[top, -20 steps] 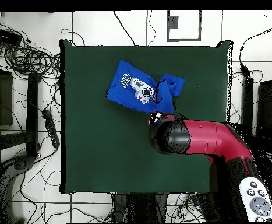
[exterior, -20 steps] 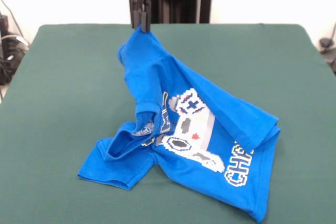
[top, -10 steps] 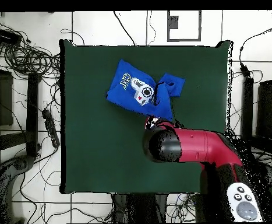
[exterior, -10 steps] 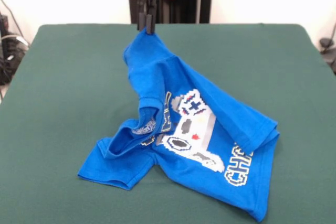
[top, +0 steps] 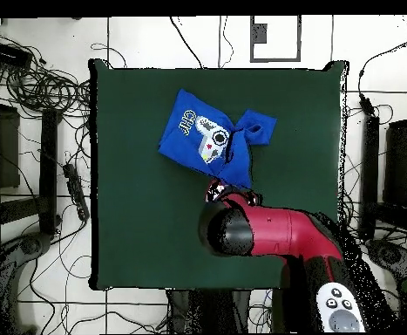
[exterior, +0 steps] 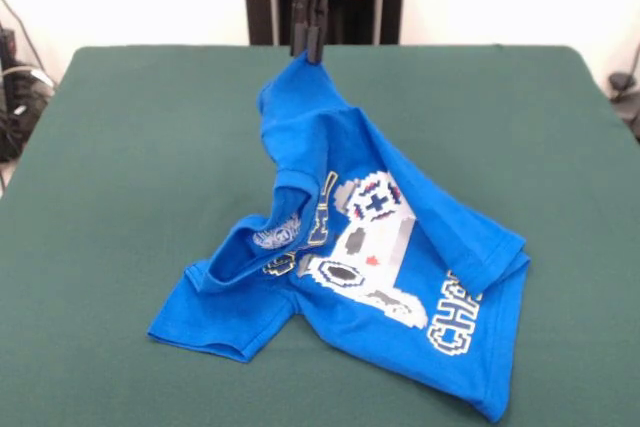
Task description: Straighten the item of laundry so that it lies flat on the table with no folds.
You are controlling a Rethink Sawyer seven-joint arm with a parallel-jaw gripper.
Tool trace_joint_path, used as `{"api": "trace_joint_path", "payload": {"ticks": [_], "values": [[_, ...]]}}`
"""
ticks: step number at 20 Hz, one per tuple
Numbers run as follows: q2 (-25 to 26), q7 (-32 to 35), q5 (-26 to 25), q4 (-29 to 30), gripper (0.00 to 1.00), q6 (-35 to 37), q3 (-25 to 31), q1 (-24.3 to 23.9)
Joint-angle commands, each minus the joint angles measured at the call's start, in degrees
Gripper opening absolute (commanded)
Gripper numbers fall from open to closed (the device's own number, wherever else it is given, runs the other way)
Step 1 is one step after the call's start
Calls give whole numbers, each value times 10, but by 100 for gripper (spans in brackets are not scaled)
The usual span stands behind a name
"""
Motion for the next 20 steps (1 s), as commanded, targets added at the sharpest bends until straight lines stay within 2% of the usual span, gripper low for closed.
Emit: {"api": "trace_joint_path", "payload": {"ticks": [1,5,9,20], "values": [[7,157,51,98,0,-37,-33,43],[7,154,65,115,0,-57,-51,51],[10,135,77,128,0,-72,-49,37],[-17,123,90,150,0,-76,-77,41]]}}
